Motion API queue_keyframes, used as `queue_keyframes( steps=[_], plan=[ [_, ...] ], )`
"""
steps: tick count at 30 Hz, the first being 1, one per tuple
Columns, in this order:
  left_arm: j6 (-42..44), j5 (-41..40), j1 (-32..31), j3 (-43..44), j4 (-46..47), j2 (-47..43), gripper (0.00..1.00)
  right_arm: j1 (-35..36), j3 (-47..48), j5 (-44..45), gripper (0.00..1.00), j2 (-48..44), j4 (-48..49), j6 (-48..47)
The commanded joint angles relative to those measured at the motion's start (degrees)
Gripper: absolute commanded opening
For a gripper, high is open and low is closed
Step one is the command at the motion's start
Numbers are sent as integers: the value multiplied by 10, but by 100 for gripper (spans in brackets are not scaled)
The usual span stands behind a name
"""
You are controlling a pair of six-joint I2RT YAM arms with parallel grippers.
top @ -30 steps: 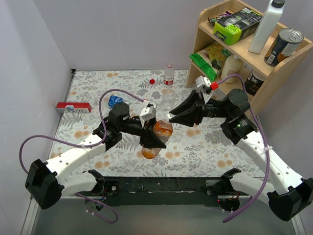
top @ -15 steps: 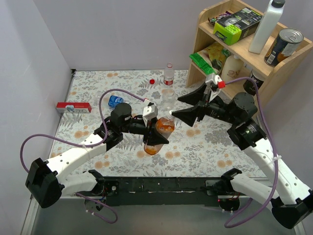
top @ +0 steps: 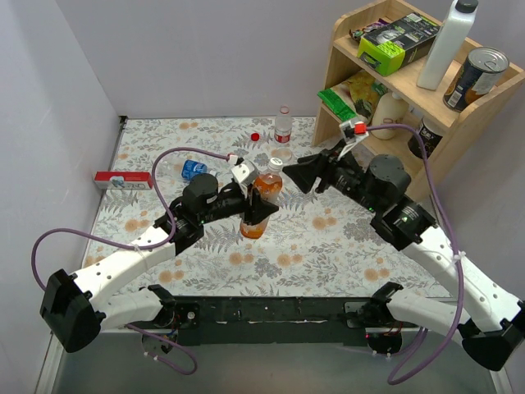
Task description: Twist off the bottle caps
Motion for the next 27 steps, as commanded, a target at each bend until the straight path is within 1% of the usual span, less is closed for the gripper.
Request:
queue_keyframes(
  steps=[1,3,11,19,24,27],
  plan=[
    [1,-71,-6,7,-12,-9,38,56,28,69,67,26,32,10],
    [4,-73,-7,8,-14,-10,37,71,28,99,69,33,40,7],
    [5,-75,-10,8,-15,-9,37,90,36,122,68,51,55,2],
    [7,-72,-16,10,-17,-5,37,92,38,102,67,56,77,-1],
    [12,-72,-20,10,-20,-2,37,92,40,93,65,62,82,0],
    [14,-70,-22,10,-20,-2,36,92,46,83,61,69,79,3]
  ],
)
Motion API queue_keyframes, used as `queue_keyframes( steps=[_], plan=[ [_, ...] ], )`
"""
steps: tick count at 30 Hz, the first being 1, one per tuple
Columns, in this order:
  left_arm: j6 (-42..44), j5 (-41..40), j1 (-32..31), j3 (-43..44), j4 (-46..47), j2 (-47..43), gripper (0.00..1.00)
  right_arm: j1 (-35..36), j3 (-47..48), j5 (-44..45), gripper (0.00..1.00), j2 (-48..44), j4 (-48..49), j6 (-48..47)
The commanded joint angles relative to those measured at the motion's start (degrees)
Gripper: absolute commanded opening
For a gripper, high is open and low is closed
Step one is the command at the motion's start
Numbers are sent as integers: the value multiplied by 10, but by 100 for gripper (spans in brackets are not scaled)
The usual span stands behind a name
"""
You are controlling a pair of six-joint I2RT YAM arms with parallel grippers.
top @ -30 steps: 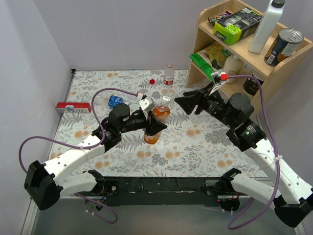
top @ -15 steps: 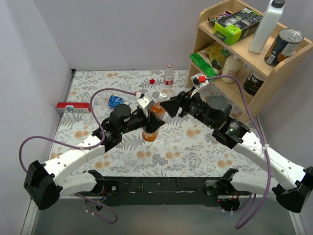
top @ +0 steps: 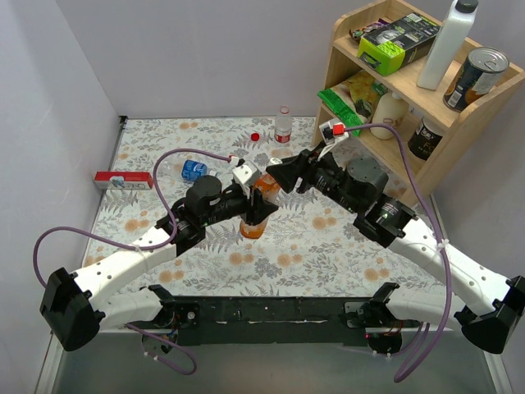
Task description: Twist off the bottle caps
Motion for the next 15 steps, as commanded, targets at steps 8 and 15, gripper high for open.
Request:
queue_keyframes(
  steps=[8,15],
  plan=[
    [14,-4,-9,11,-7,-2,36,3,37,-20,54,14,45,3],
    [22,-8,-17,13,-11,2,36,3,40,-44,52,18,48,1]
  ],
)
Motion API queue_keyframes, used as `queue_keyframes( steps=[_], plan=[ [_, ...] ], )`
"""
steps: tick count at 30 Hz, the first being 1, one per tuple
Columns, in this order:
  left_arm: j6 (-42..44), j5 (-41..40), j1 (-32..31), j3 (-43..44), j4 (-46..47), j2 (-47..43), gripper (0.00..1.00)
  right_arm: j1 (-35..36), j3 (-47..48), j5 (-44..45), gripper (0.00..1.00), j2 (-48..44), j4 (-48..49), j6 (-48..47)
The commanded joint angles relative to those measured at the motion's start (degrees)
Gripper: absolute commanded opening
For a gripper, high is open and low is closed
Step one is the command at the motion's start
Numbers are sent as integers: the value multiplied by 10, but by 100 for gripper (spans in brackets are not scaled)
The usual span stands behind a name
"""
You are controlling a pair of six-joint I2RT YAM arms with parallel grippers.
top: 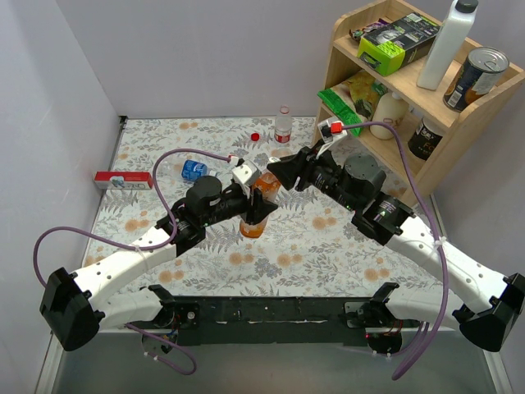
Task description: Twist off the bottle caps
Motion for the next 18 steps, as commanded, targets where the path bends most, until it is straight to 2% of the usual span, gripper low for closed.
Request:
queue_keyframes(
  steps=[1,12,18],
  plan=[
    [19,0,-15,12,-12,0,36,7,32,-36,52,3,41,3],
    [35,-23,-33,11,-18,-1,36,3,27,14,49,2,12,2],
    [33,-14,-35,8,-13,-8,36,-14,9,10,39,-1,19,5]
  ],
)
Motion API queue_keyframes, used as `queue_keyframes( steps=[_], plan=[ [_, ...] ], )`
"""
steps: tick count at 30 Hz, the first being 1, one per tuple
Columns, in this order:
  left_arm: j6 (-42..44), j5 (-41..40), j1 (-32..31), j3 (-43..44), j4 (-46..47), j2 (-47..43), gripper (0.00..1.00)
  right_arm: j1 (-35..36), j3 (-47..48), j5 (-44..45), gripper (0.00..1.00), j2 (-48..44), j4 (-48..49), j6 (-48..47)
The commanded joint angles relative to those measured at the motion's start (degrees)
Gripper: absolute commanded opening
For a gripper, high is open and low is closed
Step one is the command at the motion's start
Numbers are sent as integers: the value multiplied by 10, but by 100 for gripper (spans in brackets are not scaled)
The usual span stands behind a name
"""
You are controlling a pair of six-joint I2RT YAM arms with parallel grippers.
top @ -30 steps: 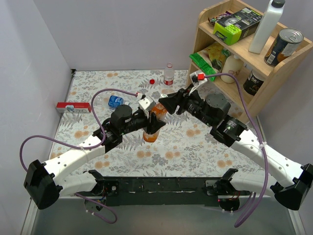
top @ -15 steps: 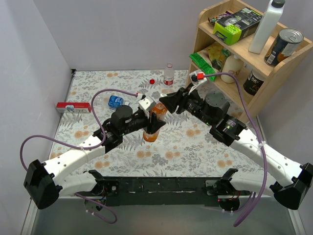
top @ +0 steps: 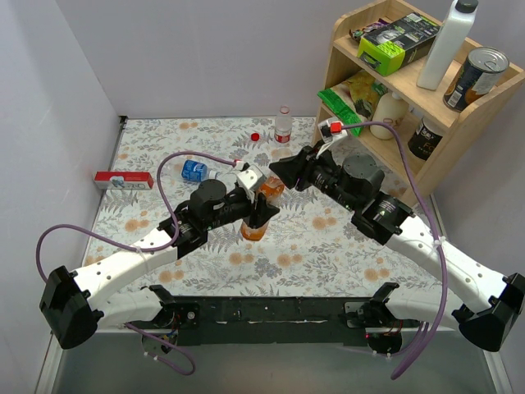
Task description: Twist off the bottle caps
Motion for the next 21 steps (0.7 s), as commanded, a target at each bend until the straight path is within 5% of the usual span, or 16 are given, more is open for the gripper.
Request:
queue_keyframes(
  steps=[1,7,21],
  plan=[
    [7,23,-6,6,0,-9,36,-17,-1,-30,33,-6,41,8],
    [-3,78,-5,5,12,-25,37,-66,-33,-175,13,-21,86,11],
    [-36,472,50,13,69,-19,38,-135,-76,-568,8,-47,202,-25]
  ],
)
